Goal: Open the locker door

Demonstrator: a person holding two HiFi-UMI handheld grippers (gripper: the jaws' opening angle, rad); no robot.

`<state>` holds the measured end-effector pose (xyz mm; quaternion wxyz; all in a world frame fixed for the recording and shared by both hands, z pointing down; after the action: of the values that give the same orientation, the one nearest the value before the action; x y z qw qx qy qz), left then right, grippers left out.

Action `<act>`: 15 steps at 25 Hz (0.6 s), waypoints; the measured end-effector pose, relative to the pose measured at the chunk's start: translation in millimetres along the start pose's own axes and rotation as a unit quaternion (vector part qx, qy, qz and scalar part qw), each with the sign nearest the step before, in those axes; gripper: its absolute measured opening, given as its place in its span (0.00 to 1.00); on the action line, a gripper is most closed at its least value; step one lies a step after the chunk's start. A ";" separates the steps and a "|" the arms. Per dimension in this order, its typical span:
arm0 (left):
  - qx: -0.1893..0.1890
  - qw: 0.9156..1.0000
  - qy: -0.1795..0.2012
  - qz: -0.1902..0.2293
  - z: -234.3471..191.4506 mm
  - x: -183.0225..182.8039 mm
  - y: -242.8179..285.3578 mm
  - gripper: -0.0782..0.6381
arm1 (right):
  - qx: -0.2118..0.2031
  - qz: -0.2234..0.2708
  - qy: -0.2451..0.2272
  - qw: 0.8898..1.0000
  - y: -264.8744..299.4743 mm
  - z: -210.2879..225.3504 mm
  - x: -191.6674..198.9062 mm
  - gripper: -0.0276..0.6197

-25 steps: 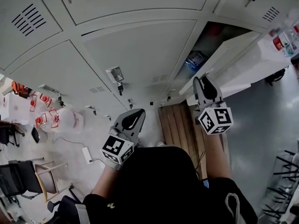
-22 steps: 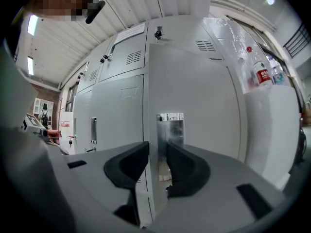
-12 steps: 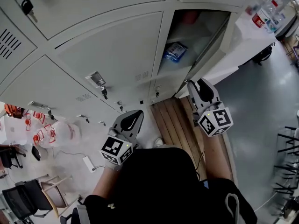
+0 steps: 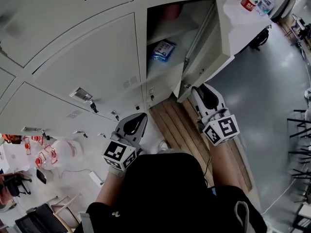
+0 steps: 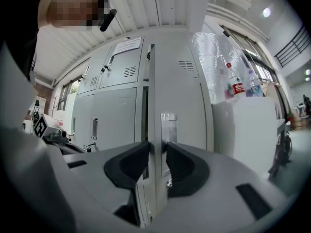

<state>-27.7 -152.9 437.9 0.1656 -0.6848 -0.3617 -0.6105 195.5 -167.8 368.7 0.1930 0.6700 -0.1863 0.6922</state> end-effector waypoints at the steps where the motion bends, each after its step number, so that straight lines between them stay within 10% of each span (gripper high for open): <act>1: 0.008 1.000 0.002 -0.001 2.6 -0.4 3.8 0.14 | 0.008 0.001 -0.001 1.000 -6.3 1.5 -0.3 0.23; 15: 0.096 0.995 0.019 -0.016 41.8 -2.8 46.9 0.14 | 0.142 0.011 0.009 0.990 -83.5 49.5 1.8 0.17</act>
<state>35.0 -157.9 437.0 0.2275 -0.6482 -0.4263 -0.5885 281.0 -121.8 372.0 0.0901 0.6820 -0.0917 0.7199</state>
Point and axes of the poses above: the fingertips, and each gripper's own axes: y forward along the fingers, z to its right, x out of its underside, the point moved 3 cm from there along -y, backward along the fingers, and after that the axes turned 14 degrees about -x, right-handed, at the moved point
